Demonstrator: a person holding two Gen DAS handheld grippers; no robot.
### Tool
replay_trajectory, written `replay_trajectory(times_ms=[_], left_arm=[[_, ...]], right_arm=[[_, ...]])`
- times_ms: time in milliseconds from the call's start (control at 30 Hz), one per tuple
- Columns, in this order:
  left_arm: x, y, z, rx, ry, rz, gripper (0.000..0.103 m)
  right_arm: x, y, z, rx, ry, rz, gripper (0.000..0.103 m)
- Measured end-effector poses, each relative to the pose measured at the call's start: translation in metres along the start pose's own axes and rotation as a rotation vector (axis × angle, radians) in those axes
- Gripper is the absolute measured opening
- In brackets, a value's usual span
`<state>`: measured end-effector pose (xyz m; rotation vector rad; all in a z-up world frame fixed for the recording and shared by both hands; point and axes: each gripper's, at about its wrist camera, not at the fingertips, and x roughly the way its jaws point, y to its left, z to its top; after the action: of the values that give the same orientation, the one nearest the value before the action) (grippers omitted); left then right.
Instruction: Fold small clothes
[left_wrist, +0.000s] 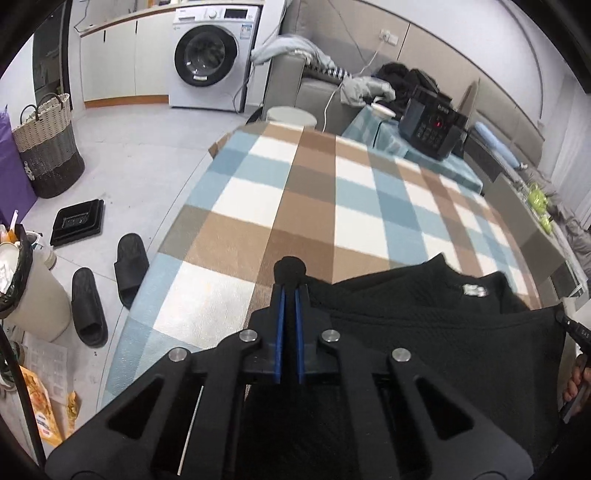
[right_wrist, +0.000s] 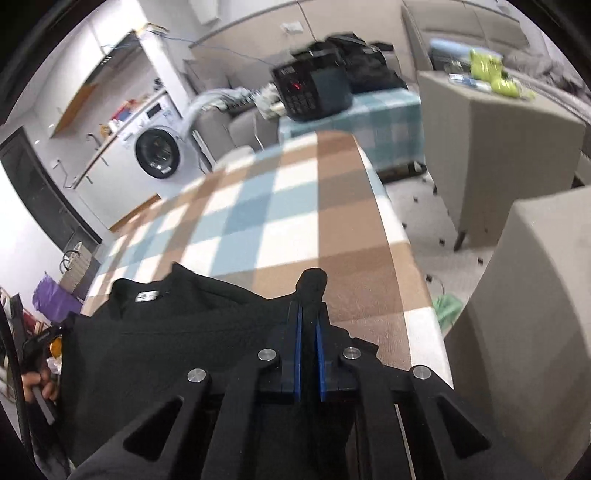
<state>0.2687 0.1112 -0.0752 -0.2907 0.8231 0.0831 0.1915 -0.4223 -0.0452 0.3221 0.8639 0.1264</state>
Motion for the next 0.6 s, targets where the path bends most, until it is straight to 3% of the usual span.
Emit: replay_trajectory(times_ms=[200, 367, 600], left_arm=[[-0.022, -0.003, 0.014, -0.016, -0.047, -0.033, 0.002], [-0.025, -0.005, 0.033, -0.013, -0.070, -0.034, 0.002], [0.016, 0.001, 0.043, -0.048, -0.006, -0.002, 0.004]], right_arm=[[-0.023, 0.012, 0.011, -0.013, -0.064, 0.009, 0.006], [-0.019, 0.016, 0.030, 0.008, -0.085, -0.009, 0.006], [0.022, 0.007, 0.041, 0.056, -0.031, -0.053, 0.006]])
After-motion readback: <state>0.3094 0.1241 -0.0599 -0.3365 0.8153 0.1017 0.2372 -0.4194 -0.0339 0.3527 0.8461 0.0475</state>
